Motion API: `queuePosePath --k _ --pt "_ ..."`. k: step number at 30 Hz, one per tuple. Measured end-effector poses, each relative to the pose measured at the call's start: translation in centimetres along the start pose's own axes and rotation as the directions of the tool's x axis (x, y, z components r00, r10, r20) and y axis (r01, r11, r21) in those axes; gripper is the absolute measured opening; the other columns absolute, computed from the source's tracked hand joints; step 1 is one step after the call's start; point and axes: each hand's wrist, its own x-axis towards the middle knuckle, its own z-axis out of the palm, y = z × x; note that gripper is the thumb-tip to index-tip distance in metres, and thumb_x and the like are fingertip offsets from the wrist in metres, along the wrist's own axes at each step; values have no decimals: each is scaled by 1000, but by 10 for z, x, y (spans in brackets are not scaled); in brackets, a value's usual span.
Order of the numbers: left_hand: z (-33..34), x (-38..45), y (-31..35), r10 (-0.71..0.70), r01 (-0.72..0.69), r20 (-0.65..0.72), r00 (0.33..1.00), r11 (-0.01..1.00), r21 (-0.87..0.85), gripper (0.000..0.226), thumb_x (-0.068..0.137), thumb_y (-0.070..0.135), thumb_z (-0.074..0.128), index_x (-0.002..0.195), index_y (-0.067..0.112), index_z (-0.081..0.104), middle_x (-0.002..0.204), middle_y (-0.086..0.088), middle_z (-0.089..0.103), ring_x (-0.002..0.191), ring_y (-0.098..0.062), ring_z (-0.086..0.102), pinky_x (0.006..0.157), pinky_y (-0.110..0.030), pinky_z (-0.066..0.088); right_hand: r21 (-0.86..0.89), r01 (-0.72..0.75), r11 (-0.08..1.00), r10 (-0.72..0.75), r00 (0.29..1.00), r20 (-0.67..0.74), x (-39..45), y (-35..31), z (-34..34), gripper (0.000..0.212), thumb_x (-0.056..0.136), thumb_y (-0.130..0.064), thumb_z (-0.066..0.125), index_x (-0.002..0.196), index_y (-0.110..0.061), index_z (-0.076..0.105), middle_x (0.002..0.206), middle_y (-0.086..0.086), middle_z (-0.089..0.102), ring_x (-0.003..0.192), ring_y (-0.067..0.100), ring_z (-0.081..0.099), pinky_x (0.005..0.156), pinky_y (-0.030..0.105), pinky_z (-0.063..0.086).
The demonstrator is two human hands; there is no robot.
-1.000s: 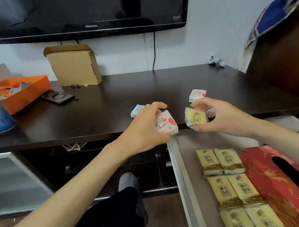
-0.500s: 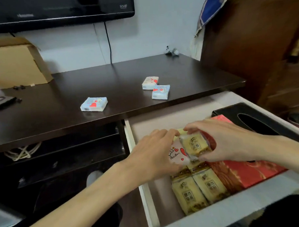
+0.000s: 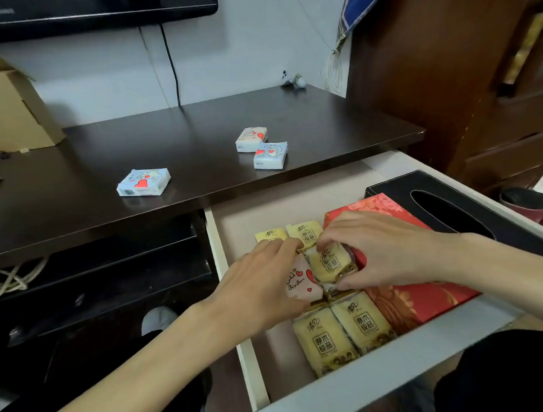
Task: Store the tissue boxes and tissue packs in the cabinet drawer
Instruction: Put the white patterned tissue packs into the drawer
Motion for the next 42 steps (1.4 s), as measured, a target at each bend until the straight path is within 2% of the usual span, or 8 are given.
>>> queuePosePath --k 7,12,18,21,27,33,38,42 --pt "4 -1 0 28 -28 21 999 999 29 72 74 62 70 131 28 42 126 10 52 113 -12 47 85 -32 48 -83 57 995 -52 997 56 0 -2 3 65 74 -76 65 128 -40 59 139 -22 46 131 2 31 105 25 30" --pt "4 -3 -1 67 -69 26 997 996 56 65 77 63 66 128 26 52 126 11 47 111 -10 41 81 -27 46 -141 74 987 -68 997 47 -2 -5 0 60 75 -75 64 120 -36 69 120 -22 43 111 3 33 90 27 39" --pt "3 -2 0 62 -63 36 997 997 42 66 76 65 66 127 23 58 119 10 41 107 -8 33 81 -27 48 -184 106 977 -87 990 109 4 -11 -4 63 79 -80 53 122 -36 66 97 -22 51 95 5 33 79 26 23" --pt "-1 -2 1 40 -40 49 998 999 13 66 75 70 62 124 25 61 115 12 43 104 -8 35 80 -27 48 -84 67 994 -64 997 33 7 -13 -13 47 90 -69 45 114 -35 69 86 -24 51 89 2 41 77 28 35" --pt "-47 8 -27 -110 101 -108 988 991 -85 65 77 78 45 121 32 61 111 17 53 104 -5 50 84 -35 49 141 -55 988 93 956 -279 41 -13 -43 34 91 -53 46 102 -35 73 98 -19 67 97 5 54 85 38 48" --pt "-95 27 -103 -389 351 -390 835 921 -168 39 84 47 63 115 24 68 117 3 61 111 -18 56 87 -36 45 483 -124 867 324 876 -357 139 -4 -62 25 93 -27 69 117 -19 74 121 -1 69 114 16 60 98 29 42" --pt "-93 20 -146 -529 627 -546 649 779 -10 61 79 57 64 121 12 64 122 -12 51 115 -31 42 84 -45 46 452 -328 829 475 841 -260 220 8 -55 53 87 -25 71 138 -16 59 140 12 55 133 31 47 102 35 40" --pt "-90 18 -164 -568 676 -504 651 736 43 81 77 70 60 133 12 54 130 -15 48 120 -33 41 89 -47 46 326 -472 819 541 824 -166 253 28 -48 69 84 -33 72 146 -12 48 144 18 50 134 40 43 103 42 42"
